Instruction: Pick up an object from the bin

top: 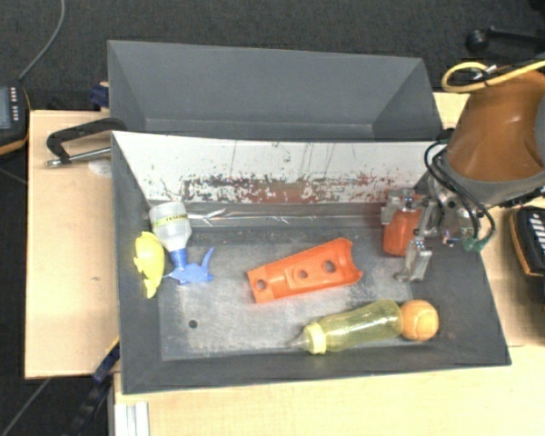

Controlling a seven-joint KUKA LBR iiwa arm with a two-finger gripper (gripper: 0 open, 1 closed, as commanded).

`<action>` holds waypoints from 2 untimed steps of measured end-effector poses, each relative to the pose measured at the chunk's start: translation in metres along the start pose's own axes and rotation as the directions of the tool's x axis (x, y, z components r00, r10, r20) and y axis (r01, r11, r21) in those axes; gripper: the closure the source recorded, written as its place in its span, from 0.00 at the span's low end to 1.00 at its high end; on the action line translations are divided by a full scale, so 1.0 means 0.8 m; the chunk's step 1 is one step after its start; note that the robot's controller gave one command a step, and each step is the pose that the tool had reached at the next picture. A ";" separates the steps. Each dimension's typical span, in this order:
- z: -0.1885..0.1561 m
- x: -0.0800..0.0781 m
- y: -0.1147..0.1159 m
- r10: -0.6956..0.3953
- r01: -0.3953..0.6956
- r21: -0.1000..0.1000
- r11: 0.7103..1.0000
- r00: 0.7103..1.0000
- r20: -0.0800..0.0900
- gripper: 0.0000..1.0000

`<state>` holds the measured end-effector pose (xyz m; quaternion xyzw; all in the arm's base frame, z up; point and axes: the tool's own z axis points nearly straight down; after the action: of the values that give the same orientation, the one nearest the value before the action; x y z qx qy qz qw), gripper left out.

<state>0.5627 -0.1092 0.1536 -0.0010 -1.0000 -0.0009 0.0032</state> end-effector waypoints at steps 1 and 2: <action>-0.006 -0.002 0.001 -0.002 0.002 0.001 1.000 1.000 0.008 0.00; 0.068 0.004 0.082 -0.097 0.097 0.000 0.995 0.995 0.006 0.00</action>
Offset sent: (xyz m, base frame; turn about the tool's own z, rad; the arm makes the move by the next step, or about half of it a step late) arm -0.0070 0.0967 -0.0836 -0.1439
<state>0.5597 -0.0434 0.0994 0.0476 -0.9989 -0.0011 0.0002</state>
